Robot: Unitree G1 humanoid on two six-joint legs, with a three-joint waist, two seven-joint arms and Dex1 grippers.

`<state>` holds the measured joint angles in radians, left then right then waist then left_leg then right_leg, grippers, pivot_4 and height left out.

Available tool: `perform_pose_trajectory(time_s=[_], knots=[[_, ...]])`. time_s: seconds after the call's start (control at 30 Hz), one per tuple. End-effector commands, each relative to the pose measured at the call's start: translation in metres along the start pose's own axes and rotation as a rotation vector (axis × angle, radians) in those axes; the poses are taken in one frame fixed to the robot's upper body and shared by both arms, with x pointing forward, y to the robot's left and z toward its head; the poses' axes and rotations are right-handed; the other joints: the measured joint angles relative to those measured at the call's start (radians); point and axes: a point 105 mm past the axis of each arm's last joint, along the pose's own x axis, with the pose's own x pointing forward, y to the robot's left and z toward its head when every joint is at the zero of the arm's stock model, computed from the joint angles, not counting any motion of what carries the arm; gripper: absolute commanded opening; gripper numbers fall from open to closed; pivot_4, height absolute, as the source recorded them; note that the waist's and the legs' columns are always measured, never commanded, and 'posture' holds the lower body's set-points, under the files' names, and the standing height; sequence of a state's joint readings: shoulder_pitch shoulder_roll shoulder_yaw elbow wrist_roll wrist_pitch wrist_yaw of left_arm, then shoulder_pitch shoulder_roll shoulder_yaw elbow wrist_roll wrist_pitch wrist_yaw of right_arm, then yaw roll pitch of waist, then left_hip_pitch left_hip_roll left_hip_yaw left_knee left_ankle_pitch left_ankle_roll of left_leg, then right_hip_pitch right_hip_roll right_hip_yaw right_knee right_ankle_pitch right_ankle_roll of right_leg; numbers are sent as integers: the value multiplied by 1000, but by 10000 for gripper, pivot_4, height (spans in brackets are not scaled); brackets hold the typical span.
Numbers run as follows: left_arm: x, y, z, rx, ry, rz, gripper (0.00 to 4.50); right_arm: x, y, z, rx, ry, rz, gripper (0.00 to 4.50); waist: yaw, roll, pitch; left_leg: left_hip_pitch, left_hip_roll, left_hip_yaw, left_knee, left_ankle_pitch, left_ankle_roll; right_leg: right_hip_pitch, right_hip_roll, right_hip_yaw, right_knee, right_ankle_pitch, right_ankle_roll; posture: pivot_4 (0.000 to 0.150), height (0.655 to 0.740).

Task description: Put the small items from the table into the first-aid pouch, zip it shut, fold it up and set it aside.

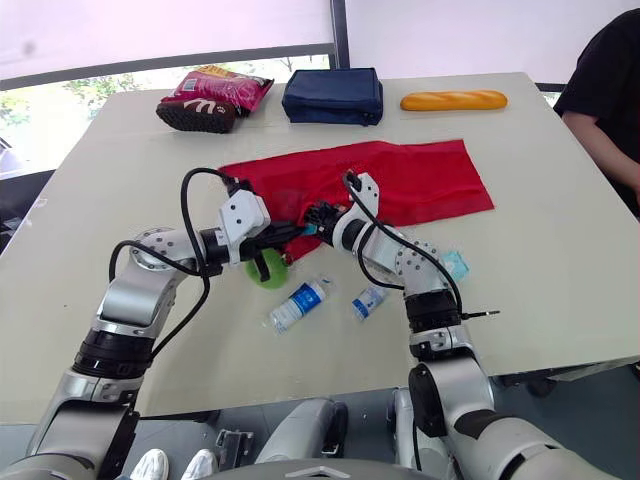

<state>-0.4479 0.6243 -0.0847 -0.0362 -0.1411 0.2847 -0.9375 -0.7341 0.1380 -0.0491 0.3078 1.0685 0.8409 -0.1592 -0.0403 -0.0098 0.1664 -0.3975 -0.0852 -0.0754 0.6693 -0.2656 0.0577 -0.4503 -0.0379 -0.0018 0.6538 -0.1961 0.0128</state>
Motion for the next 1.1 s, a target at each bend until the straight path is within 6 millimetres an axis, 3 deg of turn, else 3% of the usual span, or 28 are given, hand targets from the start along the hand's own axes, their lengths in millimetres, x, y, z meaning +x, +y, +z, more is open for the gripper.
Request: perform_pose_trajectory(time_s=[0.03, 0.2, 0.37, 0.57, 0.67, 0.7, 0.8, 0.93, 1.1], knots=[[0, 4, -11, 4, 37, -10, 0, 0, 39, -11, -60, 3, 146, 24354, 1, 0, 0, 0, 0, 0, 0, 0, 0, 0, 0, 0, 0, 0, 0, 1500, 7395], [-6, 23, -20, 15, 60, 37, 0, -10, 18, -18, -141, 49, 83, 24354, 0, 0, 0, 0, 0, 0, 0, 0, 0, -1, 0, 0, 0, 0, 0, 1500, 7395], [-9, 32, -24, 13, 60, 51, 0, -17, 11, -16, -215, 60, 65, 24354, 3, 0, 0, 0, 0, 0, 0, 0, 0, 0, 0, 0, 1, 0, 0, 1500, 7395], [-13, 36, -23, -68, 16, 29, 0, -30, 12, -5, -442, 63, 82, 24354, 2, 0, 0, 0, 0, 0, 0, 0, 0, -1, 0, 0, 1, 0, 0, 1500, 7395], [-19, 35, -24, -136, -10, -26, 0, -38, 18, 0, -583, 69, 112, 16172, 0, 0, 0, 0, 0, 0, 0, 0, 0, -1, 0, 0, 1, 0, 0, 1500, 7395], [-21, 36, -24, -155, -14, -45, 0, -41, 19, 1, -633, 71, 118, 7667, 0, 0, 0, 0, 0, 0, 0, 0, 0, -1, 0, 0, 1, 0, 0, 1500, 7395], [-30, 39, -29, -179, -3, -87, 0, -49, 22, 6, -726, 58, 140, 1673, 1, 0, 0, 0, 0, 0, 0, 0, 0, -1, 0, 0, 1, 0, 0, 1500, 7395], [-41, 46, -39, -188, 33, -115, 0, -56, 28, 7, -857, 43, 181, 1673, 1, 0, 0, 0, 0, 0, 0, 0, 0, -1, 0, 0, 1, 0, 0, 1500, 7395], [-40, 48, -38, -185, 31, -153, 0, -47, 37, -11, -976, 79, 239, 1673, 1, 0, 0, 0, 0, 0, 0, 0, 0, -1, 0, 0, 1, 0, 0, 1500, 7395]])
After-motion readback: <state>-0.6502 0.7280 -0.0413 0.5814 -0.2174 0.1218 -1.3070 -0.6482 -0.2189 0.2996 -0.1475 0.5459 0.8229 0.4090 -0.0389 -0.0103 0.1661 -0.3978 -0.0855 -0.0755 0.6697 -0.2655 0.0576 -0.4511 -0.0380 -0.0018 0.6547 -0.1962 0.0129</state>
